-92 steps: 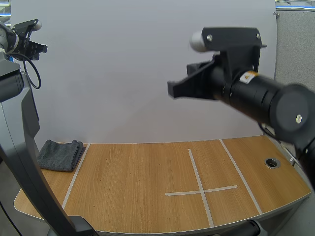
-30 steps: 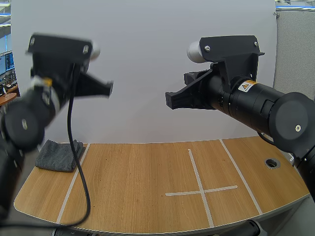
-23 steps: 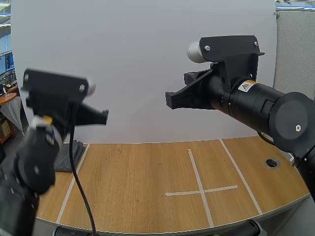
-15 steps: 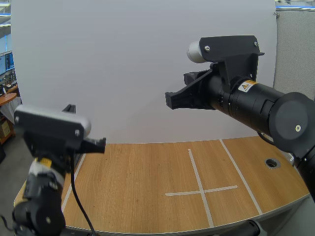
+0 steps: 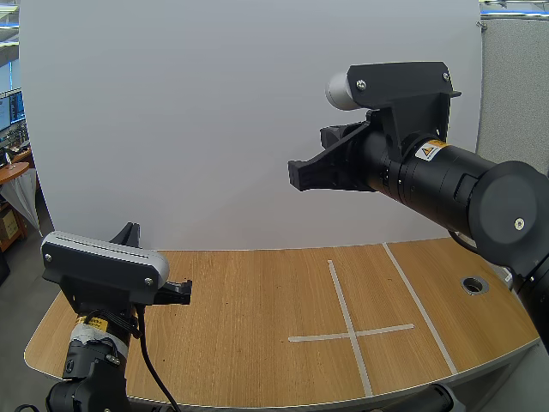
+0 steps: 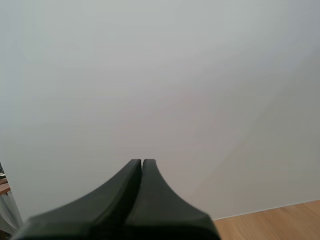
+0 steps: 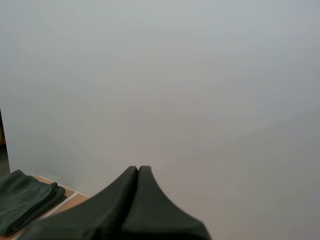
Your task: Fold the towel
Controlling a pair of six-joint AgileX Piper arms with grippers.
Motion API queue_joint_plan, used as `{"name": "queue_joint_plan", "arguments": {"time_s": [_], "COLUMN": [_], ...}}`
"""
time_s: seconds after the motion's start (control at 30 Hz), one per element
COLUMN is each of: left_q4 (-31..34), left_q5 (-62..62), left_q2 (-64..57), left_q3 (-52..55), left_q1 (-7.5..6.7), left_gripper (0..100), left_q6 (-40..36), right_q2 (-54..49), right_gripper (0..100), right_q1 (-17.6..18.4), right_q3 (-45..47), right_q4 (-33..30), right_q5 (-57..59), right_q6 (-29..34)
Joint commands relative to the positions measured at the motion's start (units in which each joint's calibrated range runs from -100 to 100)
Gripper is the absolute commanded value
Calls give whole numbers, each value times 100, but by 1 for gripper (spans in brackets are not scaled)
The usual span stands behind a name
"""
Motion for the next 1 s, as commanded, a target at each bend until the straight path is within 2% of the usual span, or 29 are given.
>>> {"name": "queue_joint_plan", "arguments": {"time_s": [0.0, 0.3, 0.67, 0.73, 0.77, 0.8, 0.87, 0.9, 0.97], "left_q4": [-169, -169, -152, 535, 1093, 2063, 3202, 3392, 3364], "left_q5": [-526, -2403, -2409, -1995, -1723, -1548, -1503, -1503, -1266], "left_q2": [-33, -33, -33, -33, -33, -33, -33, -33, -33], "left_q3": [26, 26, 1, 1, 1, 1, 1, 1, 1], "left_q1": [11, 11, 11, 11, 11, 11, 11, 11, 11], "left_gripper": [2, 2, 2, 2, 2, 2, 2, 2, 2], "left_q6": [-60, -60, -63, -528, -921, -1722, -2955, -3293, -3527], "right_q2": [-42, -42, -42, -42, -42, -42, -42, -42, -42], "right_gripper": [0, 0, 0, 0, 0, 0, 0, 0, 0], "right_q1": [6, 6, 6, 6, 6, 6, 6, 6, 6], "right_q3": [4, 4, 4, 4, 4, 4, 4, 4, 4], "right_q4": [4, 4, 4, 4, 4, 4, 4, 4, 4], "right_q5": [-48, -48, -48, -48, -48, -48, -48, -48, -48], "right_q6": [29, 29, 29, 29, 29, 29, 29, 29, 29]}}
